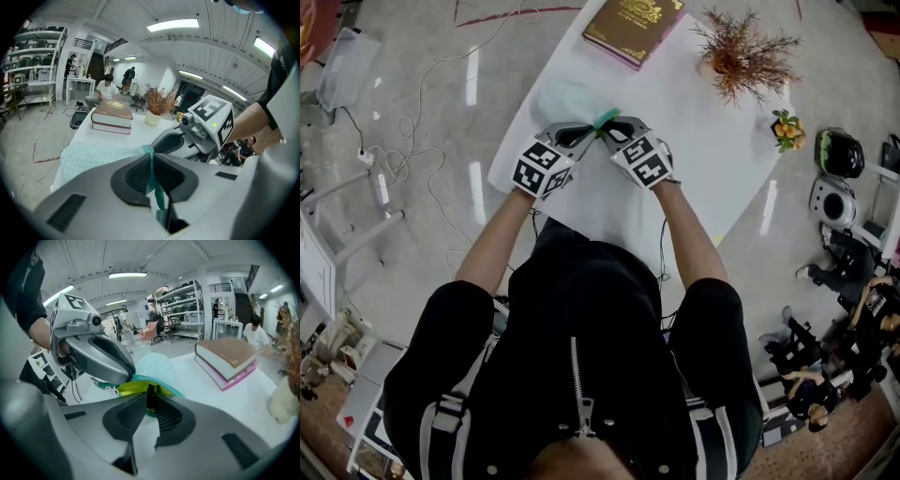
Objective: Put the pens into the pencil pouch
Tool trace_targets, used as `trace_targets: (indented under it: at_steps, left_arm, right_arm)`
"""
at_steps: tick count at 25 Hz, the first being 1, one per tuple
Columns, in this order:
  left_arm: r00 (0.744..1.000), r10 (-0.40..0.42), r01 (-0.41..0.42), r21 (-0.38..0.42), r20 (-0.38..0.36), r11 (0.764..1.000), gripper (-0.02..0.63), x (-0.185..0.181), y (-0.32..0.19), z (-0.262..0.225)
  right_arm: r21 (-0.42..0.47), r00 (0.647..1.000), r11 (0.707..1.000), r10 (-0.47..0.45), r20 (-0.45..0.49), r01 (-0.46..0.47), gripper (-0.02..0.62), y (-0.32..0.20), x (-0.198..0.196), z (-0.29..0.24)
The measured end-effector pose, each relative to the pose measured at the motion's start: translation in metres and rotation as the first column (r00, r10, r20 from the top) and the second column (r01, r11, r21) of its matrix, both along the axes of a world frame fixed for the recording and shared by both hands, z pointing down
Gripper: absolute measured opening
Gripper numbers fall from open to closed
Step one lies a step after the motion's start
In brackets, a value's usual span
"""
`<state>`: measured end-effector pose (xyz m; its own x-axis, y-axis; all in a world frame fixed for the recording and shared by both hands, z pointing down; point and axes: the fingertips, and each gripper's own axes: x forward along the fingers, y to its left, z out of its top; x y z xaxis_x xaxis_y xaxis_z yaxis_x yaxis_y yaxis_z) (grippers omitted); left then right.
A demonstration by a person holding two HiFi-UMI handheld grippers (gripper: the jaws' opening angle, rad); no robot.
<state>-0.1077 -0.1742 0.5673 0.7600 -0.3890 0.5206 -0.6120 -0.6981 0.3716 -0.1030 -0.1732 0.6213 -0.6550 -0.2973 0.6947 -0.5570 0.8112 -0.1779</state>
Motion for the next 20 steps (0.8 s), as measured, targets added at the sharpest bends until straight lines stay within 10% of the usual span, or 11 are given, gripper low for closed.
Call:
trace_targets:
  at_steps: [20]
  left_arm:
    - [0.998, -0.003, 0.002, -0.021, -0.068, 1.0, 0.038, -0.001, -0.007, -0.007]
  right_arm:
    - [0.028, 0.997, 0.997, 0.076, 0.005, -0.076, 0.089, -0.014, -0.006, 0.011]
